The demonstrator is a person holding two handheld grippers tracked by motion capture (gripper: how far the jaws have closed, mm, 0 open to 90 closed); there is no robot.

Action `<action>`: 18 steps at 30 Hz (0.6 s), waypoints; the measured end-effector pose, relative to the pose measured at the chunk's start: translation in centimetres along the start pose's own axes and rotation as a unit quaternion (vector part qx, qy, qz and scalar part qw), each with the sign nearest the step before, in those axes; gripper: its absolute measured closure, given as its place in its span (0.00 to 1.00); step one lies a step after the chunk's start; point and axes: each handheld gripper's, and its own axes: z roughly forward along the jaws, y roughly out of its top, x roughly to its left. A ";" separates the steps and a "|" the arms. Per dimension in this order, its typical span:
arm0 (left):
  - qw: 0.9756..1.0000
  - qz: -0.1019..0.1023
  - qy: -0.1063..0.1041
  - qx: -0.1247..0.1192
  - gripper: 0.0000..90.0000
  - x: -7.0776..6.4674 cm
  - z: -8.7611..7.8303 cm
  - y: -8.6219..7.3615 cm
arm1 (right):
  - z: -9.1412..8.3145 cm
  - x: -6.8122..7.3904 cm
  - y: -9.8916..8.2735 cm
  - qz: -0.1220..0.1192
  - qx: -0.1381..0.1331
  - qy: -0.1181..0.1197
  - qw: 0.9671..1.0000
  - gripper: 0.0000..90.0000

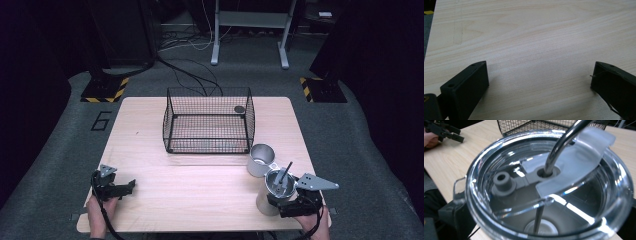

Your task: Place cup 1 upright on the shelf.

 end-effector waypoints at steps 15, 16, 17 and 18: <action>1.000 0.001 0.001 0.007 0.01 0.0 -0.1 0.0 | 0.2 0.8 -0.2 -0.017 -0.022 -0.029 0.999 0.04; 1.000 0.001 0.001 0.007 0.01 0.0 -0.1 0.0 | 0.2 0.8 -0.1 -0.016 -0.020 -0.027 0.999 0.04; 1.000 0.001 0.001 0.007 0.01 0.0 -0.1 0.0 | 0.2 0.8 -0.1 -0.021 -0.018 -0.027 0.999 0.04; 1.000 0.001 0.001 0.007 0.01 0.0 -0.1 0.0 | 0.2 0.8 0.0 -0.021 -0.017 -0.027 0.999 0.04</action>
